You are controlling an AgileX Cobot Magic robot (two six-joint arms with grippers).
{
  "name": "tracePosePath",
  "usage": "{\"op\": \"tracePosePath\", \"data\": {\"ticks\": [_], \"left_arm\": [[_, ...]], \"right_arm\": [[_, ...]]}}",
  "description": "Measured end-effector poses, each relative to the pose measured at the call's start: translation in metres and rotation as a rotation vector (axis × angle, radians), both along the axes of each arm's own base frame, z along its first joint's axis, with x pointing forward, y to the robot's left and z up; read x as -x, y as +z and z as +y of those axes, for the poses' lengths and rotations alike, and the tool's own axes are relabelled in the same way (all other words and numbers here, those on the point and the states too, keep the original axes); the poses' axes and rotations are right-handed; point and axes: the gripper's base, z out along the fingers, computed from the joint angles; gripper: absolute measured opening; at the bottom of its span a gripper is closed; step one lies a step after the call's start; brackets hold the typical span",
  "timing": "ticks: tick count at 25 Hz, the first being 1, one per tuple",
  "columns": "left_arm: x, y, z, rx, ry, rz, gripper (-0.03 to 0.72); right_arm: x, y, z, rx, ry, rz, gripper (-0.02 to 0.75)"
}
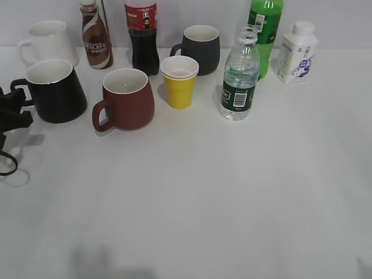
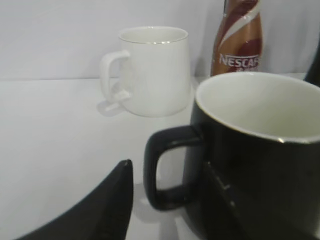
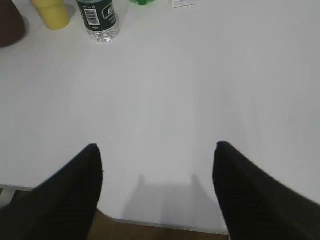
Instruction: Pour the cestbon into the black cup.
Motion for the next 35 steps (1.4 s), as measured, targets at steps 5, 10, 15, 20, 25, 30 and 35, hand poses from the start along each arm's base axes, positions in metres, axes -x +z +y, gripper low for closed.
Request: {"op": "tracePosePath", "data": {"ticks": [5,10,15,20,25,30,35], "left_arm": [[-0.013,-0.005,0.001,0.003,0.014,0.0,0.333],[-0.02,-0.013,0.001,0.003,0.017,0.016,0.314],[-0.04,-0.016,0.001,0.002,0.017,0.004,0.288],[-0.071,-0.019,-0.001,-0.022,-0.022,0.033,0.09],[-0.072,-0.007,-0.004,-0.042,-0.051,0.042,0.078],[-0.058,0.021,-0.004,-0.067,-0.062,0.021,0.068],[-0.036,0.056,-0.004,-0.07,-0.061,-0.062,0.066]], "right_arm": [[0.0,0.0,0.0,0.0,0.0,0.0,0.519],[0.0,0.0,0.0,0.0,0.0,-0.001,0.519],[0.0,0.0,0.0,0.0,0.0,-0.001,0.519],[0.0,0.0,0.0,0.0,0.0,-0.001,0.519],[-0.005,0.005,0.004,-0.033,0.029,-0.012,0.512],[-0.052,0.034,0.017,0.003,0.156,-0.2,0.477],[-0.128,0.045,0.023,-0.058,0.137,-0.259,0.473]]}}
